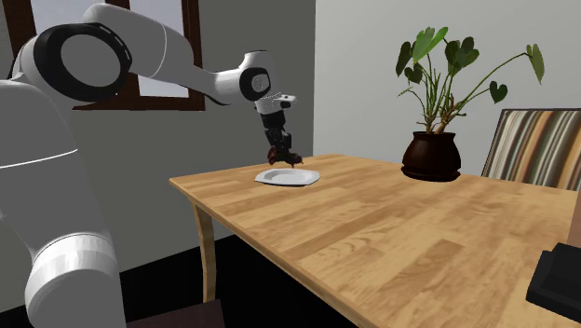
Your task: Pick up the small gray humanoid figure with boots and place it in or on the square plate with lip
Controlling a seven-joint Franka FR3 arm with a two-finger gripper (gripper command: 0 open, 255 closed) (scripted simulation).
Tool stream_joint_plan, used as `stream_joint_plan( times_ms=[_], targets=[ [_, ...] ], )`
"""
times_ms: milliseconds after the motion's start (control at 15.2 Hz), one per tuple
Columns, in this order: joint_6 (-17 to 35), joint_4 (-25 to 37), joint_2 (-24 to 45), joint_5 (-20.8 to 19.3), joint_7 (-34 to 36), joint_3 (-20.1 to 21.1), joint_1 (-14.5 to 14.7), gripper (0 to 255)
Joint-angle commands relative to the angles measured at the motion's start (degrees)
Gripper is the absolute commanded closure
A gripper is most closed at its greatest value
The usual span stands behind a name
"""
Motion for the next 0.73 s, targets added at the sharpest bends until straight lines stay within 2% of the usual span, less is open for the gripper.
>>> stream_joint_plan(
  times_ms=[0, 330, 396, 660],
  targets=[
    [0.36, -0.32, 0.00, -0.02, 0.05, 0.03, 0.02, 255],
    [0.36, -0.32, 0.00, -0.02, 0.05, 0.03, 0.02, 255],
    [0.36, -0.32, 0.00, -0.02, 0.05, 0.03, 0.02, 0],
    [0.35, -0.30, 0.01, -0.02, 0.05, 0.03, 0.02, 0]
  ],
)
